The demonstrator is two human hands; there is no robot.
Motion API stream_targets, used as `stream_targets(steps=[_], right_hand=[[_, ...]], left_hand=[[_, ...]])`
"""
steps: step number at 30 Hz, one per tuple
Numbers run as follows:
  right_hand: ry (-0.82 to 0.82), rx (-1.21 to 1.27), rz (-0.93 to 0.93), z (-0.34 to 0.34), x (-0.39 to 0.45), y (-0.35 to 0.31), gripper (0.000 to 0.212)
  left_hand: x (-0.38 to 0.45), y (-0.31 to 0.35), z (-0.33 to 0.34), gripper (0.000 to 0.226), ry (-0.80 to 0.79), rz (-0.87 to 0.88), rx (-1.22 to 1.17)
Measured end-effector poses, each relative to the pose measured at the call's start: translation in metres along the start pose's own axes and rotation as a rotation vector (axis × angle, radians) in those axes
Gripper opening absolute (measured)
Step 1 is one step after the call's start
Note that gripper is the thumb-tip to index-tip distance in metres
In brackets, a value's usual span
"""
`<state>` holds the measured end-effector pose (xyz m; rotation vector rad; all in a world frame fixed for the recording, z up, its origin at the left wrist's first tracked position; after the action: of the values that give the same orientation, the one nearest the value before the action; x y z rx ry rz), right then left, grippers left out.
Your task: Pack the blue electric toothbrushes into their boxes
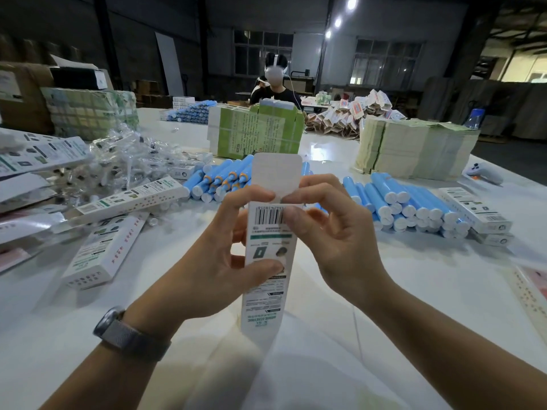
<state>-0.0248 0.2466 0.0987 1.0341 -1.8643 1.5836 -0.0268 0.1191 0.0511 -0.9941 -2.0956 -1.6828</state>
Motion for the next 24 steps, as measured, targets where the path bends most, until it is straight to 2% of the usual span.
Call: stream_targets(steps=[3,7,9,13,17,21,24], right_hand=[[-0.025,-0.012,-0.022,0.001,0.003,-0.002,0.009],[-0.044,0.129,0.037,0.003,0.011,0.003,0.063],[-0.067,0.145,0.025,0.004,0.016,0.000,0.071],[-0.102,0.087,-0.008,0.004,0.019,-0.004,0.047],[-0.124,0.087,-0.029,0.004,0.019,-0.010,0.032],[-0.127,0.070,-0.021,0.004,0.015,-0.009,0.024],[-0.118,0.102,0.011,0.004,0.014,-0.008,0.006]], left_hand=[[0.000,-0.001,0.000,0.065,-0.004,-0.010,-0.010],[0.000,-0.003,0.000,0.076,0.005,-0.013,-0.030],[-0.001,-0.003,-0.001,0.082,0.021,-0.016,-0.059],[-0.001,-0.003,0.000,0.075,0.040,-0.004,-0.070],[-0.001,-0.003,0.001,0.065,0.038,-0.002,-0.059],[-0.001,-0.002,0.001,0.063,0.044,0.003,-0.073],[-0.001,-0.004,0.000,0.066,0.061,-0.002,-0.066]])
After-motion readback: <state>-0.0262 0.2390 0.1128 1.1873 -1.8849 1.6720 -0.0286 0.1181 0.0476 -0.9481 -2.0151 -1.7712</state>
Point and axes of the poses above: each hand's wrist, its own x-axis towards the middle knuckle, its own z-axis out of the palm, y = z × x, the point moved 10 cm from there along x, towards the middle knuckle, and after that the axes turned 1 degree about -x, right-handed, at the moved point
